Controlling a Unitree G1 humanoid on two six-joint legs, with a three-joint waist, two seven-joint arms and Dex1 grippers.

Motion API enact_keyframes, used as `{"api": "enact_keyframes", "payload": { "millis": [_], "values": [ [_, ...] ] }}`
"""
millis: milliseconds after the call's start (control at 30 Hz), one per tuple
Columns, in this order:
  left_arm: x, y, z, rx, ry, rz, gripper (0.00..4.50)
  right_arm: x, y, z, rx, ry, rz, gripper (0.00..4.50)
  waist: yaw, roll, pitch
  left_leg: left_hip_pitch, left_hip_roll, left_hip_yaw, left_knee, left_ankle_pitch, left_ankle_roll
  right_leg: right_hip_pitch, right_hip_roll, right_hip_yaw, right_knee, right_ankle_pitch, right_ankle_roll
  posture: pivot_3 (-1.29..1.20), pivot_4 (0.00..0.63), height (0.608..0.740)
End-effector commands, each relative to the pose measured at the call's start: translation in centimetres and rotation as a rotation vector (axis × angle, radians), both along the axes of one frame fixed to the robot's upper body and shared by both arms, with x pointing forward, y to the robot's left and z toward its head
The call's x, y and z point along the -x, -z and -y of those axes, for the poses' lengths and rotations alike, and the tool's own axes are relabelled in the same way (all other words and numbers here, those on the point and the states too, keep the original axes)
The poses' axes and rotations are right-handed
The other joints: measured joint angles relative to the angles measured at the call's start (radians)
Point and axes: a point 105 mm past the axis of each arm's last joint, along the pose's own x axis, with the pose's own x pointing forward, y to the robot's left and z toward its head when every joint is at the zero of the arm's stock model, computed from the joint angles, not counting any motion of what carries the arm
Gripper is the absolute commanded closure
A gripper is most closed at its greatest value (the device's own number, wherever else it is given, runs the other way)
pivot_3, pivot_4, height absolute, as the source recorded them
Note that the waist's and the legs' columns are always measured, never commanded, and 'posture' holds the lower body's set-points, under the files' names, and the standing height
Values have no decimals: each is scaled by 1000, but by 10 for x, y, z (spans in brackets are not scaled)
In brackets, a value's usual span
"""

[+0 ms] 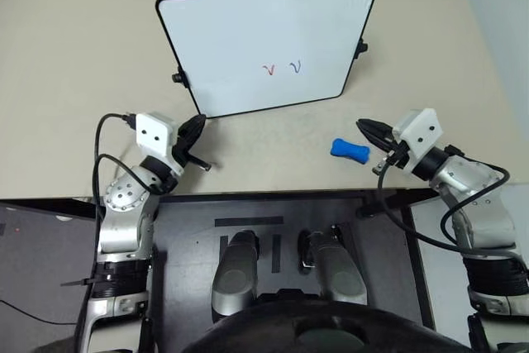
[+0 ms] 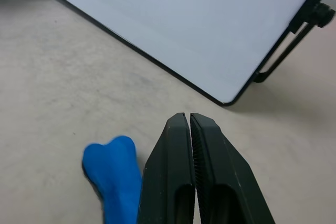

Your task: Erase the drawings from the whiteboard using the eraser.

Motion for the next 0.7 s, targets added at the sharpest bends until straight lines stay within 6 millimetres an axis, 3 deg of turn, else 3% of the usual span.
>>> {"api": "enact_keyframes", "payload": {
  "millis": [33,500,700],
  "values": [
    [-1,-16,3,-1,19,57,4500,2,-10,-4,-7,-13,44,4327,-1,0,0,0,0,0,0,0,0,0,0,1,0,0,0,0,150,740],
    [-3,-12,15,24,46,59,4500,4,-14,-4,11,-24,49,4327,-1,0,0,0,0,0,0,0,0,0,1,2,0,0,0,0,150,740],
    [4,-12,26,33,73,78,4500,-5,-10,-8,13,-51,47,4327,-2,0,0,0,0,0,0,0,0,0,1,3,0,0,1,0,150,740]
  ]
}}
